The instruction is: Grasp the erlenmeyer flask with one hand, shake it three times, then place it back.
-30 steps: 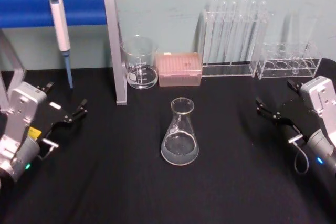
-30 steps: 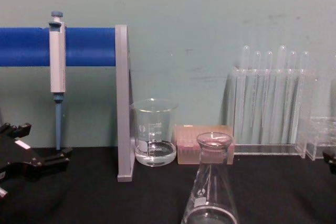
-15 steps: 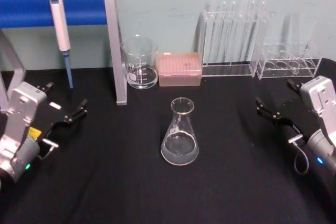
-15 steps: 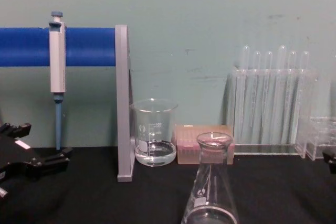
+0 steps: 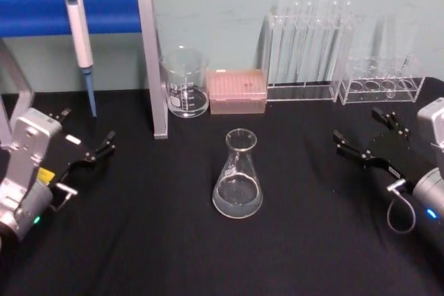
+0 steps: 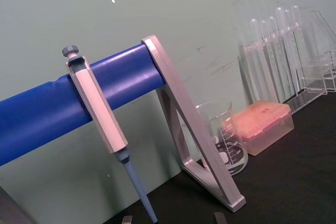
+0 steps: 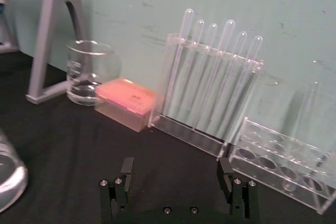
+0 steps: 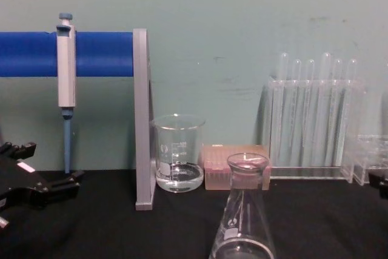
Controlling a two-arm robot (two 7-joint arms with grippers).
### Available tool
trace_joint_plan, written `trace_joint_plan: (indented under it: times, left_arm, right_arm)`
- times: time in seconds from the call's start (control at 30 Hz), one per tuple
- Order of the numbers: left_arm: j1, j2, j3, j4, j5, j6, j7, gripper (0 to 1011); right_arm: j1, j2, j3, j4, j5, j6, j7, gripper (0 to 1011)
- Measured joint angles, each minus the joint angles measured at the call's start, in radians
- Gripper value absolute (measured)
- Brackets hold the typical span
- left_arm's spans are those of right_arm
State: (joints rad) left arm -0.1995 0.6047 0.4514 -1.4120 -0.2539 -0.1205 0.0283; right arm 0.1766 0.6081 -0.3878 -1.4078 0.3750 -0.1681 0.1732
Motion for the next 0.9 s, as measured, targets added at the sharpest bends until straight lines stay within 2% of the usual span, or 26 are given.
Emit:
trace_joint_plan:
  times: [0.13, 0.17, 0.23, 0.43, 0.63, 0.9]
  left_arm:
    - [0.000, 0.000, 0.000, 0.000, 0.000, 0.000, 0.000, 1001]
    - [0.000, 0.000, 0.000, 0.000, 0.000, 0.000, 0.000, 1001]
    - [0.000, 0.000, 0.000, 0.000, 0.000, 0.000, 0.000, 1001]
    - [0.000, 0.000, 0.000, 0.000, 0.000, 0.000, 0.000, 1001]
    - [0.000, 0.000, 0.000, 0.000, 0.000, 0.000, 0.000, 1001]
    - [0.000, 0.000, 0.000, 0.000, 0.000, 0.000, 0.000, 1001]
  right_arm:
    - [-0.011, 0.006, 0.011, -0.012, 0.021, -0.002, 0.037, 1000]
    - [-0.020, 0.014, 0.018, -0.025, 0.037, -0.003, 0.068, 1000]
    - [-0.024, 0.018, 0.021, -0.030, 0.043, -0.004, 0.078, 1000]
    - [-0.046, 0.036, 0.038, -0.070, 0.083, 0.000, 0.167, 1000]
    - [-0.046, 0.036, 0.034, -0.079, 0.102, 0.002, 0.243, 1000]
    - [-0.026, 0.014, 0.018, -0.059, 0.118, 0.000, 0.345, 1000]
